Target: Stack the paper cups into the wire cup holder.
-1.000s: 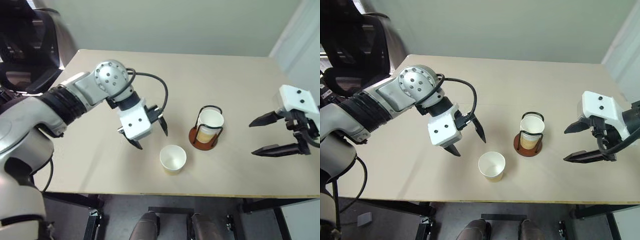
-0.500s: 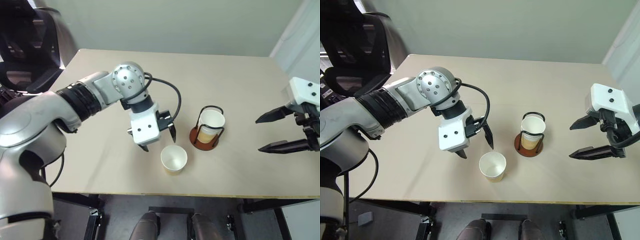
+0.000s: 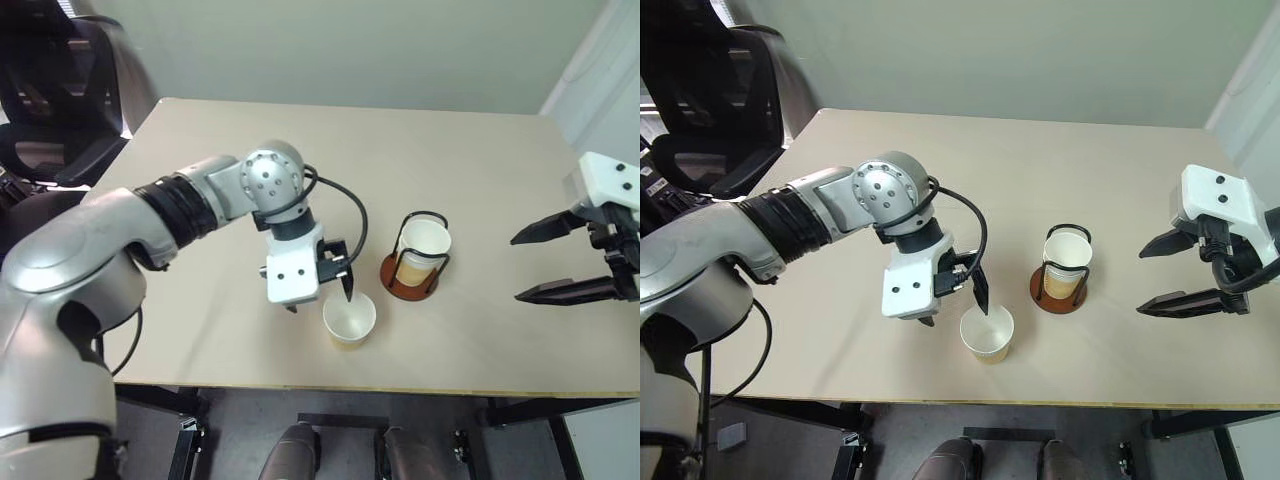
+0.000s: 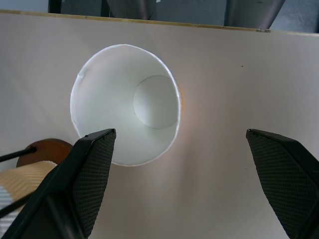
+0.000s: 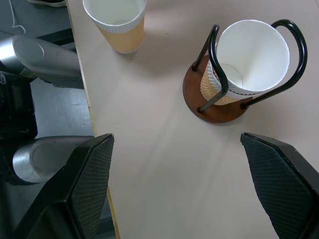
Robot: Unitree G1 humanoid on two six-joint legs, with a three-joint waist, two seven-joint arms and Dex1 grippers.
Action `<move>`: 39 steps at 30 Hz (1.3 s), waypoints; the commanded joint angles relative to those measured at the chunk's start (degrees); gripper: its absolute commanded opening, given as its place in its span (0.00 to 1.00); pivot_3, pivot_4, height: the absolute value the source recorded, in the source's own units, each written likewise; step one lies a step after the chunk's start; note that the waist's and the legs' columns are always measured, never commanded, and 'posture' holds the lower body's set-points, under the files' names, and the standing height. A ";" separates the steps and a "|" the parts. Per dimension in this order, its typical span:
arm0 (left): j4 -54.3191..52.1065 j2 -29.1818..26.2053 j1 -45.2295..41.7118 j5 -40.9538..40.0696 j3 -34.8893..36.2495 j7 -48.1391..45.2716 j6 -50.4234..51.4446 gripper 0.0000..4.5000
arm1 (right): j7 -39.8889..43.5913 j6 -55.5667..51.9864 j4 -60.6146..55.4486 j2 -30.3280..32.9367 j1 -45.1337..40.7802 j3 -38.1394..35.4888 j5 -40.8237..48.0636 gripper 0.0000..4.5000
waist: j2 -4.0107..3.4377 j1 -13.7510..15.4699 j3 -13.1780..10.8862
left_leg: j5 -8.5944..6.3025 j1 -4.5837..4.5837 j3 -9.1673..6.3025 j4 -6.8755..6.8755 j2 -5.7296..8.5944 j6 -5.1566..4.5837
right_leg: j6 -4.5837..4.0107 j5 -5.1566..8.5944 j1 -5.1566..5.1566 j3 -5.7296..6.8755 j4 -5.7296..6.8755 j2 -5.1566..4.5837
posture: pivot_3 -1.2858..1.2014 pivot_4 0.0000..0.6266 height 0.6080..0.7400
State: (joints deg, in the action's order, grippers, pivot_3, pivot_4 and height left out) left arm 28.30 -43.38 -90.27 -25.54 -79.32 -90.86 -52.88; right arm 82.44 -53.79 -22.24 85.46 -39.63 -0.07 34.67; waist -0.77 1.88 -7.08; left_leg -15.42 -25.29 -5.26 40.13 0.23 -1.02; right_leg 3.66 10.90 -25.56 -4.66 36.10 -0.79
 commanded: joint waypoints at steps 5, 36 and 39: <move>1.58 2.06 0.93 2.48 2.27 -1.64 -2.80 1.00 | -0.77 -0.26 -0.74 0.16 -0.23 -2.16 0.97 0.92 | 0.00 0.09 0.00 | 0.01 0.01 -0.01 0.00 0.00 0.01 | 0.00 0.00 0.01 0.04 0.01 0.02 | 0.52 0.24 1.00; 12.86 11.13 6.01 13.00 9.44 -1.64 -10.41 0.29 | -4.17 4.22 -3.18 -2.47 6.13 -2.44 1.04 0.93 | -0.02 0.13 0.01 | 0.03 0.04 0.01 0.13 0.01 -0.04 | 0.14 -0.08 0.10 0.03 0.05 0.00 | 0.52 0.24 1.00; 13.07 11.03 5.99 11.95 9.86 -1.64 -8.47 0.06 | -3.14 6.29 -3.44 -4.40 5.31 -1.37 1.36 0.93 | -0.01 0.08 0.02 | 0.03 0.04 0.02 0.14 0.01 -0.05 | 0.15 -0.09 0.11 0.02 0.04 0.01 | 0.52 0.24 1.00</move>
State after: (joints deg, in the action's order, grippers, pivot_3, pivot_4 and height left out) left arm 41.32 -32.40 -84.07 -12.35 -71.74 -90.87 -62.07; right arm 78.53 -49.19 -25.13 81.29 -33.21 -1.05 35.98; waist -0.79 1.96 -7.07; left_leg -15.39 -25.24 -5.23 40.27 0.25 -1.07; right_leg 3.82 10.81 -25.45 -4.64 36.14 -0.79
